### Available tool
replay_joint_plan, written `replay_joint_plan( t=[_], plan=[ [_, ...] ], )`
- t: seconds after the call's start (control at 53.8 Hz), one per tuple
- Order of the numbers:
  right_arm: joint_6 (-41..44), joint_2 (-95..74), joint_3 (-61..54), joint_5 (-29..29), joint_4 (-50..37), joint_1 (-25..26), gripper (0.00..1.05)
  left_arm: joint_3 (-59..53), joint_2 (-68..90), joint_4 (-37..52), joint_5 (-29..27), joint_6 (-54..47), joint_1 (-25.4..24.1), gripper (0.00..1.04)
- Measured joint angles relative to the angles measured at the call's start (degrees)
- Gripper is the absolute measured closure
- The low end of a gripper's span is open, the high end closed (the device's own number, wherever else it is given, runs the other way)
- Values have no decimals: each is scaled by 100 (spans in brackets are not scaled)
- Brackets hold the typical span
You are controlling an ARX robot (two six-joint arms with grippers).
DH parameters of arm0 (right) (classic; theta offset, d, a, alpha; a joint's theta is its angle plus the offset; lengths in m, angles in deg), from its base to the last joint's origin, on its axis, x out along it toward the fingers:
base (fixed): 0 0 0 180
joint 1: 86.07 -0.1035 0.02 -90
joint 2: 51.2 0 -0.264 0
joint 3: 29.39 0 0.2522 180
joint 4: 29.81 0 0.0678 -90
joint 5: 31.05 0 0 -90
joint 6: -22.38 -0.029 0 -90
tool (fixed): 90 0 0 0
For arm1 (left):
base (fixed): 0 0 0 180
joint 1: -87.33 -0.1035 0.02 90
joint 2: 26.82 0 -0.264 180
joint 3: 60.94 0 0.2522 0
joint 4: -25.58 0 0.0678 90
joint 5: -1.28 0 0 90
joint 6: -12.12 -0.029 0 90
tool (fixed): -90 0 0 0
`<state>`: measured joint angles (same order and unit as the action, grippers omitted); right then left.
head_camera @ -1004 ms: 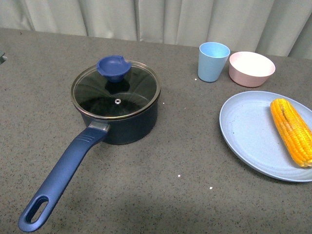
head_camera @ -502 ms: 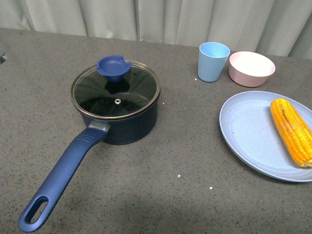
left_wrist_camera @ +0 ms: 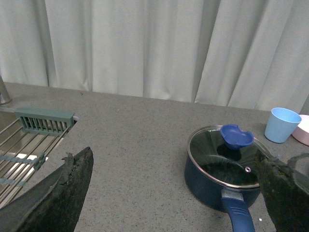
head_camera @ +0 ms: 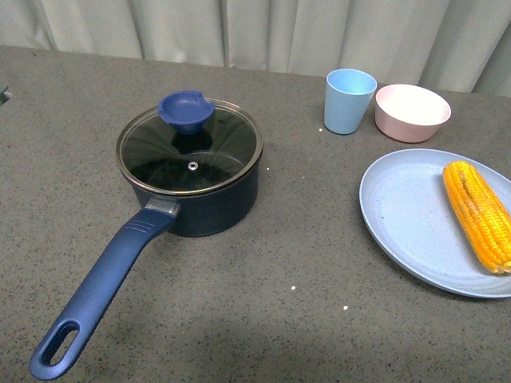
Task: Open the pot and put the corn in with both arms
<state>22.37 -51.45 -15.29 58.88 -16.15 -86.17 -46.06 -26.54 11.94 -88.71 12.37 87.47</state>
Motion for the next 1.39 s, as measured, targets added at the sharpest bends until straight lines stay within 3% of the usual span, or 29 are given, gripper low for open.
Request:
replay_joint_plan(
  t=[0.818, 0.856, 0.911, 0.949, 1.023, 1.19, 1.395],
  plan=[
    [0, 0, 0, 0, 0, 0, 9, 0, 0, 0, 0, 0, 0, 6],
    [0, 0, -2, 0, 0, 0, 9, 7, 22, -26, -144, 15, 42, 6],
    [0, 0, 0, -2, 0, 0, 9, 39, 269, -210, -1204, 232, 323, 6],
    [-2, 0, 0, 2, 0, 0, 9, 39, 485, -155, -1615, 343, 387, 6],
    [0, 0, 0, 0, 0, 4, 9, 42, 1412, 688, -1818, 564, 352, 6],
    [0, 0, 0, 0, 0, 4, 9, 450, 4719, 3827, -1320, 901, 372, 6],
    [0, 0, 0, 0, 0, 4, 9, 1384, 7595, 5633, -975, 1040, 560, 6]
  ],
)
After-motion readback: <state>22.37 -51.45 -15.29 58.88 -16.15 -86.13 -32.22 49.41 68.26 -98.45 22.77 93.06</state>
